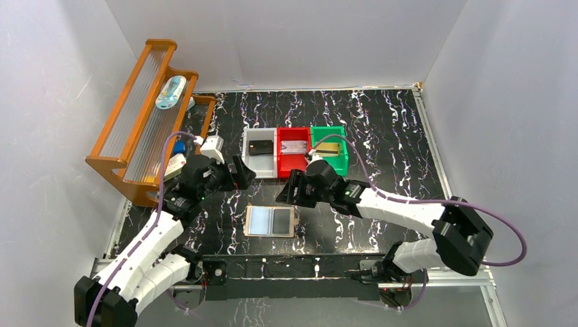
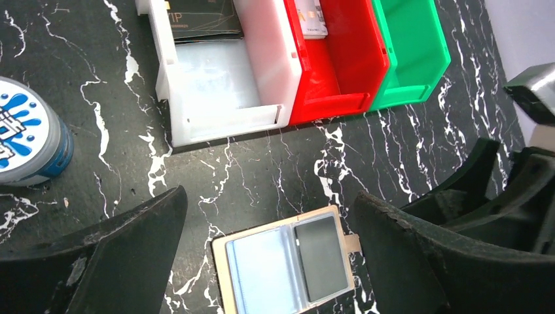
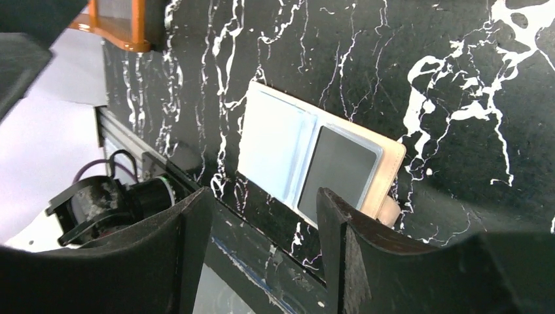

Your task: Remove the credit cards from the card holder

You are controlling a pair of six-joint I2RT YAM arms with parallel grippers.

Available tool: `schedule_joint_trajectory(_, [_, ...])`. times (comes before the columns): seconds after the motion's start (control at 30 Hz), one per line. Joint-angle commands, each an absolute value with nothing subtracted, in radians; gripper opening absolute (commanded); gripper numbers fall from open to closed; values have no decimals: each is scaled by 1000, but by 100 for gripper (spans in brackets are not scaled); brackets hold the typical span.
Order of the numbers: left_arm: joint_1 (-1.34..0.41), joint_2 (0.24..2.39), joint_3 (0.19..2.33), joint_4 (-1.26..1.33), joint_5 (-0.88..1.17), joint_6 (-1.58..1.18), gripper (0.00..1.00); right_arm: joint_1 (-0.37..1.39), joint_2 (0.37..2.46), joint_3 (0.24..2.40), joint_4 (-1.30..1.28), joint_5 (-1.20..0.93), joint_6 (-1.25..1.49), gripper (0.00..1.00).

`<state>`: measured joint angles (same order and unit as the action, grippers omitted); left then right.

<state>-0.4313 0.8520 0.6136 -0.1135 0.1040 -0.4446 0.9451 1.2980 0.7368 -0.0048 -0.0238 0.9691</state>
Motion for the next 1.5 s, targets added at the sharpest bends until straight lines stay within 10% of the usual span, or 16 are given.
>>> schedule_joint_trajectory(0.0, [-428,806,612,-155,52,-523,98,978,1362,822,-109,50,972,67])
schedule_joint_trajectory(1.47, [-430,948,541,-101,613,-549,80,1019,1611,771,-116,-28,1077,47])
